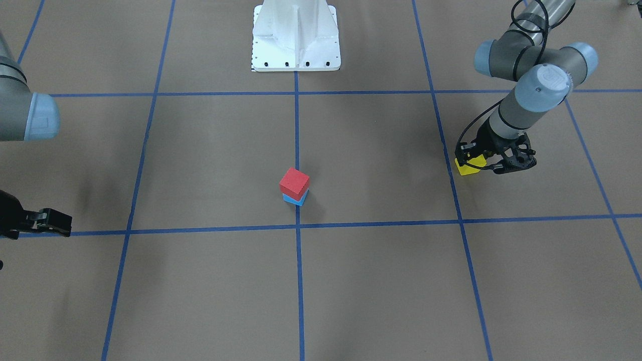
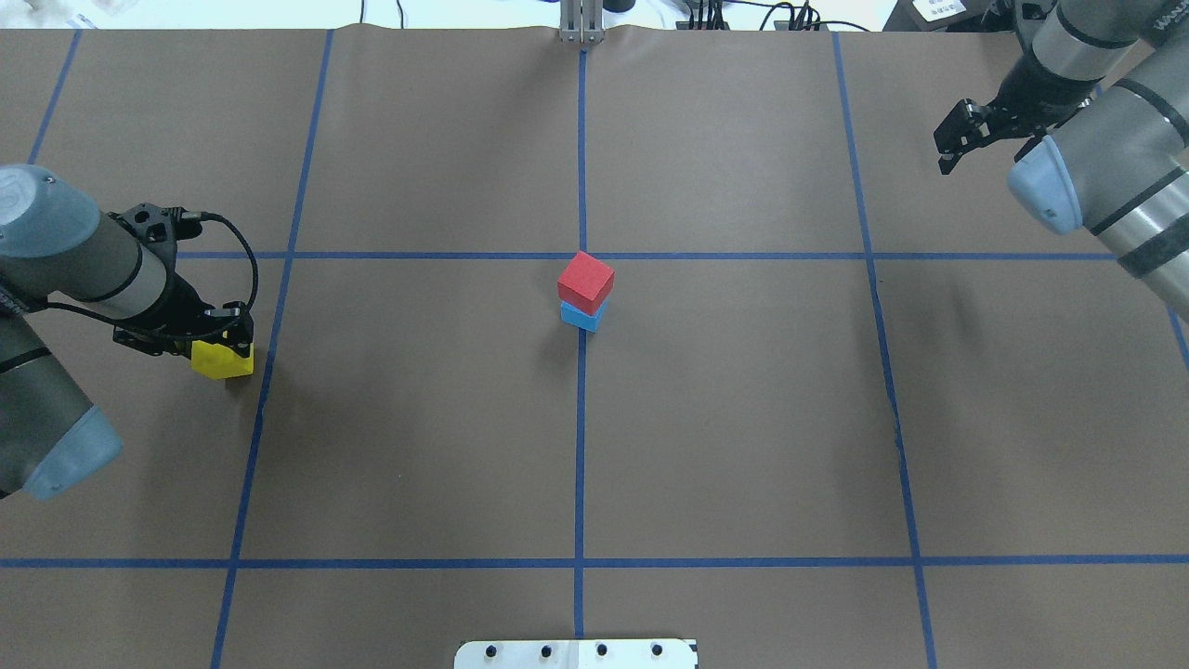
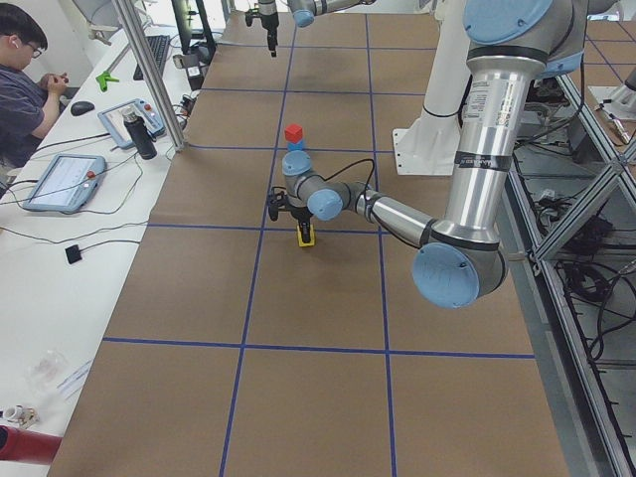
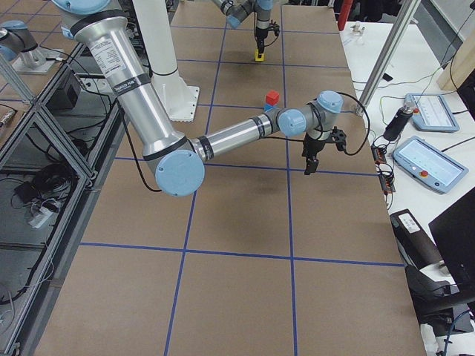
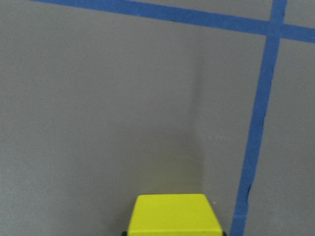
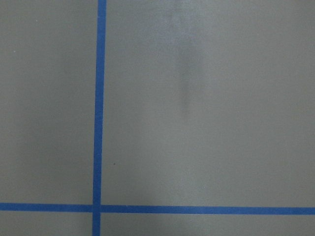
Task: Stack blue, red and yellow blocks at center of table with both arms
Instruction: 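Lower the left gripper onto the yellow cube and close it, then carry the yellow cube with the left gripper above the red cube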
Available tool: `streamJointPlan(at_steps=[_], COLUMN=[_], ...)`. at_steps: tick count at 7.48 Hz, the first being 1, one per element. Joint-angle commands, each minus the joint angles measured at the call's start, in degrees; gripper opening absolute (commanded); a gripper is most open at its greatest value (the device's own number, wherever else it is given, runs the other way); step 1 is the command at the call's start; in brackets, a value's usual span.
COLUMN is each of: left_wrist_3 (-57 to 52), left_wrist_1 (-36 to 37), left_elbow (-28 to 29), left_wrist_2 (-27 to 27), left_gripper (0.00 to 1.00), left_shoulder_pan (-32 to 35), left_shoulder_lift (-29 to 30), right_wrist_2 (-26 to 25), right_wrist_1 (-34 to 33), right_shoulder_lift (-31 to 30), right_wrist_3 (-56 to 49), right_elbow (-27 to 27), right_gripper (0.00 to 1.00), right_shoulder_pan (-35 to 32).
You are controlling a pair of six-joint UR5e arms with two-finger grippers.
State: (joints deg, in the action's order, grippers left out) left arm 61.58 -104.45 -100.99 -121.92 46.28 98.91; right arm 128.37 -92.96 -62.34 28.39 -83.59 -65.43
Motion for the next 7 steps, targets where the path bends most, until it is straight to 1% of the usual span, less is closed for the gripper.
streamJointPlan(at_steps=[1, 2, 3, 5, 7], left_wrist_3=[-1.28, -1.38, -1.47, -2.69, -11.97], left_wrist_1=[14.11, 22.54, 27.15, 27.02, 27.20], left_elbow=[-8.57, -8.17, -5.99, 2.77, 16.37], left_wrist_2=[0.36, 0.63, 1.07, 2.73, 6.94], left_gripper=[0.00, 0.00, 0.00, 0.00, 0.00], left_shoulder_pan=[0.39, -0.13, -1.36, -2.68, -3.12], left_shoulder_lift=[4.84, 14.02, 23.07, 34.54, 48.24], right_wrist_2=[0.03, 0.04, -0.40, -0.58, -0.49], right_wrist_1=[-0.12, -0.12, 0.05, 0.14, 0.06], right_shoulder_lift=[0.55, 0.90, 0.47, 0.03, 0.29], right_wrist_3=[-0.09, 0.00, -0.52, -1.05, 0.34], right_elbow=[-0.17, -0.43, 0.26, 0.44, 0.18], right_gripper=[1.00, 1.00, 1.00, 1.00, 1.00], right_shoulder_pan=[0.22, 0.39, 0.39, -0.48, -0.58])
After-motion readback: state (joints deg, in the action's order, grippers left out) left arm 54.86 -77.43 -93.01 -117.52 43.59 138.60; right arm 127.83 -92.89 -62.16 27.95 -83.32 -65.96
